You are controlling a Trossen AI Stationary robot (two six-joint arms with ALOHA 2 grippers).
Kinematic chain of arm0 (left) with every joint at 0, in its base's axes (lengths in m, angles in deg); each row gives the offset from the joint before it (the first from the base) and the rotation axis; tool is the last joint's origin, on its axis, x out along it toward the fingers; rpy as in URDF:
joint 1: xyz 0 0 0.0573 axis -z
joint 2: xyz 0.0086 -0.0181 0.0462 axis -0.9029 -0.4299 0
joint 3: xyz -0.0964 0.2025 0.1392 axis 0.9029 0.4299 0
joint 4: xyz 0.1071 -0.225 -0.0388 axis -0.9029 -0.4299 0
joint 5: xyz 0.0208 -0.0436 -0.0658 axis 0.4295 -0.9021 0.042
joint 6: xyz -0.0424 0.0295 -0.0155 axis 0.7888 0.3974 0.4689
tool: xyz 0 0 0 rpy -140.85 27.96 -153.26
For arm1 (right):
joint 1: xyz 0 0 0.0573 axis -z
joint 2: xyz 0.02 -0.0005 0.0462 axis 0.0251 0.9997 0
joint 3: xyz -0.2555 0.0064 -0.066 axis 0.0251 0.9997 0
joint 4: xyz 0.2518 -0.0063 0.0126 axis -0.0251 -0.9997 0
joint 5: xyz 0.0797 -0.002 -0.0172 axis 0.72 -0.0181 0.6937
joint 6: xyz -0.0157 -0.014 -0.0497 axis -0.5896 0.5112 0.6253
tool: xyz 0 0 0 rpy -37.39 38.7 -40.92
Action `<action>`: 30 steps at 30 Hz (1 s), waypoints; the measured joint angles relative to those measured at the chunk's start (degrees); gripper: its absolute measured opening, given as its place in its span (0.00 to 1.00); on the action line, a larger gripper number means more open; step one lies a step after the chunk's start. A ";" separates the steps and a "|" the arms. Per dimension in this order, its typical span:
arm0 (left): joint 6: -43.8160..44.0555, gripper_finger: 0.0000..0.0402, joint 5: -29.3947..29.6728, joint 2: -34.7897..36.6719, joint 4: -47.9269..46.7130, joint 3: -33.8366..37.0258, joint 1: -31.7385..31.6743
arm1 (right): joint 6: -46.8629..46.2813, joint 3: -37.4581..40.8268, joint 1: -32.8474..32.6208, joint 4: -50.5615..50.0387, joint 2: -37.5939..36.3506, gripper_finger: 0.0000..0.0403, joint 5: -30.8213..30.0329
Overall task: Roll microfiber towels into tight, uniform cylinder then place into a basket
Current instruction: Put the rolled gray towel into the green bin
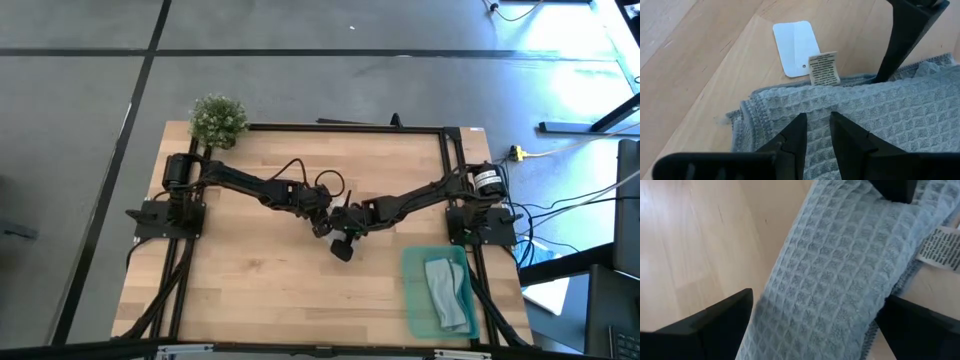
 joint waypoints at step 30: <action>-0.11 0.20 -0.11 0.00 -0.04 0.00 0.02 | 20.10 0.09 -0.91 -5.95 0.13 0.95 -6.20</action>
